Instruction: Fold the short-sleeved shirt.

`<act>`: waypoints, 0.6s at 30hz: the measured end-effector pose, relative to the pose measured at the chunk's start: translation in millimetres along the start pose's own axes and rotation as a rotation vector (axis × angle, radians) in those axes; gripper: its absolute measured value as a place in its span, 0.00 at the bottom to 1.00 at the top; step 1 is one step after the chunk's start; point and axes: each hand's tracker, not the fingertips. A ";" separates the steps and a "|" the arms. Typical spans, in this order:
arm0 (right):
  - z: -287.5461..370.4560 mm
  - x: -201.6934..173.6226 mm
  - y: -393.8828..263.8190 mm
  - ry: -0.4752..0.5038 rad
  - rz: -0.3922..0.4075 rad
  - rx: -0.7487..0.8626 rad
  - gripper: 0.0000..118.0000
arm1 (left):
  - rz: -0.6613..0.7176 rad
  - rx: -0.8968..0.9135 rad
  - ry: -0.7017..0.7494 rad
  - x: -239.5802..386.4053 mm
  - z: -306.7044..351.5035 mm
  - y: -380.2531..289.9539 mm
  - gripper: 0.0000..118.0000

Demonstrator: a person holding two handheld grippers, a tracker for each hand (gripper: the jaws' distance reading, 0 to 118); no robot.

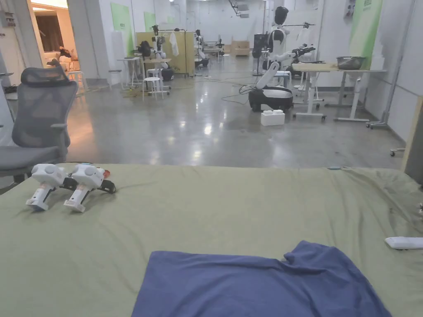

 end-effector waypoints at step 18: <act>120.5 -127.7 65.7 0.157 0.268 0.482 0.26 | -0.272 0.583 0.044 126.4 153.5 84.8 0.26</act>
